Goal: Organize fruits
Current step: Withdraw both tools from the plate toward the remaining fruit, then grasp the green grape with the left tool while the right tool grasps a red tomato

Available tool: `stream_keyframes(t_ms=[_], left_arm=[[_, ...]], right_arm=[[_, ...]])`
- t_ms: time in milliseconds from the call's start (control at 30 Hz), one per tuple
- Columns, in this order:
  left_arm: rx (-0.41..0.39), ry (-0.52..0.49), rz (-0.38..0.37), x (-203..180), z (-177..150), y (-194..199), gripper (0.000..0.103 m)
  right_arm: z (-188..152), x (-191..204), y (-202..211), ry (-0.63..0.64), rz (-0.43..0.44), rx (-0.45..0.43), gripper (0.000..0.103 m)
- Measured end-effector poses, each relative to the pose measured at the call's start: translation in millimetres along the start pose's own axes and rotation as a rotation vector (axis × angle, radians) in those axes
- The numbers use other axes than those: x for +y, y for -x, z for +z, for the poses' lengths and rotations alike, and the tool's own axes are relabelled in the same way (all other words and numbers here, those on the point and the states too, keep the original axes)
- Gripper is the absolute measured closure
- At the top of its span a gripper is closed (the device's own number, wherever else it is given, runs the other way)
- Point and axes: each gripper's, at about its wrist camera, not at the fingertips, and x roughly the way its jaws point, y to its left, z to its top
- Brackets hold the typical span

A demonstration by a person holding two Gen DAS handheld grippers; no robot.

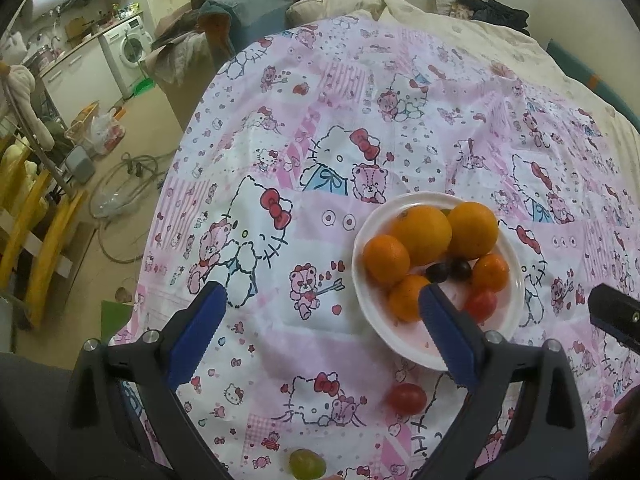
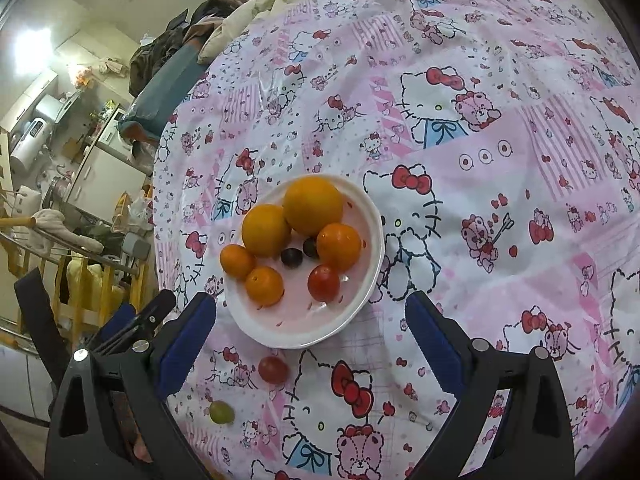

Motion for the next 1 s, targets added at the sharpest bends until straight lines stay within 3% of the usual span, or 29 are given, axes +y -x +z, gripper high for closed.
stream_keyframes(t_ms=[267, 533, 633, 900, 1000], left_arm=[[-0.001, -0.020, -0.024, 0.1, -4.0, 6.1, 0.007], [0.135, -0.033, -0.054, 7.1, -27.7, -3.0, 0.007], [0.179, -0.033, -0.070, 11.4, -37.7, -3.9, 0.007], [0.415, -0.213, -0.097, 2.8, -77.3, -24.9, 0.008], [0.429, -0.293, -0.072, 0.0, -91.5, -27.7, 0.008]], right_arm=[[-3.5, -2.4, -1.6, -0.001, -0.004, 0.011, 0.005], [-15.0, -3.2, -5.8, -0.021, 0.027, 0.058, 0.005], [-20.0, -0.9, -9.3, -0.001, -0.001, 0.070, 0.005], [-21.4, -2.4, -14.6, 0.004, -0.061, 0.064, 0.005], [-21.2, -3.9, -17.5, -0.002, -0.088, 0.061, 0.005]])
